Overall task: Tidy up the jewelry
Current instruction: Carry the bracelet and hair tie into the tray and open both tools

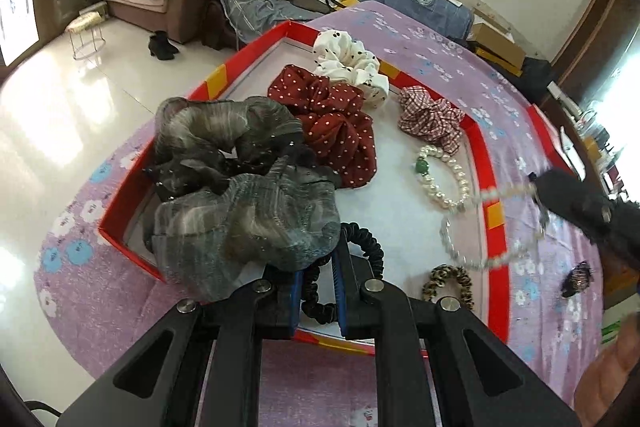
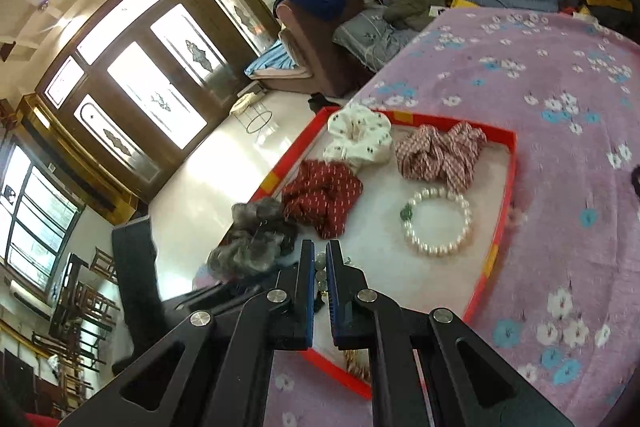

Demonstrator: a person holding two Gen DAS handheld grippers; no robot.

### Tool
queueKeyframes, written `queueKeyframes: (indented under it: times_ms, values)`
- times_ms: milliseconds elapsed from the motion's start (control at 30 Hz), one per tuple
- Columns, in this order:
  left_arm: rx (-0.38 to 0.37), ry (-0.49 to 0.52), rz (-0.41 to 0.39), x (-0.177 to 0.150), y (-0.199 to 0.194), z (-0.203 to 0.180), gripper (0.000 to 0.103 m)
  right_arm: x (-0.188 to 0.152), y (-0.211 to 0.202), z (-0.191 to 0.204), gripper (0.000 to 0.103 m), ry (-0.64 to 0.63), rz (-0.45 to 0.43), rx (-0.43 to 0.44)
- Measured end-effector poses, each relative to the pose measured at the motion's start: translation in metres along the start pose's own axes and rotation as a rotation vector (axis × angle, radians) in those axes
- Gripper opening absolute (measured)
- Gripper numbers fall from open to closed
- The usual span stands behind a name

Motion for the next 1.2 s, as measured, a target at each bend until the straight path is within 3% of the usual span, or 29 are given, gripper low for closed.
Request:
queueKeyframes:
  times_ms: [267, 400, 600, 867, 933, 1000, 1067, 1200]
  values:
    - [0.091, 0.041, -0.004, -0.001, -0.002, -0.001, 0.013, -0.011, 0.038, -0.027, 0.008, -0.003, 0.077, -0.136]
    - [0.194, 0.077, 0.008, -0.002, 0.0, -0.001, 0.013, -0.016, 0.043, -0.038, 0.008, 0.0, 0.102, -0.186]
    - [0.3, 0.128, -0.028, -0.002, -0.008, -0.001, 0.013, -0.021, 0.056, -0.049, 0.008, 0.023, 0.135, -0.196]
    - [0.322, 0.14, -0.012, -0.001, -0.011, 0.003, 0.014, -0.021, 0.074, -0.043, 0.008, 0.023, 0.175, -0.173]
    - [0.322, 0.142, -0.002, -0.002, -0.01, 0.003, 0.016, -0.022, 0.077, -0.042, 0.008, 0.022, 0.18, -0.171]
    - [0.318, 0.142, 0.003, -0.002, -0.01, 0.004, 0.029, -0.021, 0.077, -0.041, 0.008, 0.02, 0.178, -0.169]
    - [0.321, 0.144, -0.003, -0.003, -0.013, 0.002, 0.035, -0.021, 0.077, -0.04, 0.008, 0.017, 0.182, -0.16]
    - [0.321, 0.149, -0.011, -0.003, -0.017, -0.001, 0.041, -0.02, 0.069, -0.039, 0.014, 0.018, 0.167, -0.16]
Point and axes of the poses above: each gripper's, at about its wrist camera, not at the fingertips, and y roughly the way its jaws point, z to its left, x to its top, the point moved 5 cm from there along y, roughly the way its jaws point, and after that the axes turned 3 degrees about z, right-handed, at the moved point
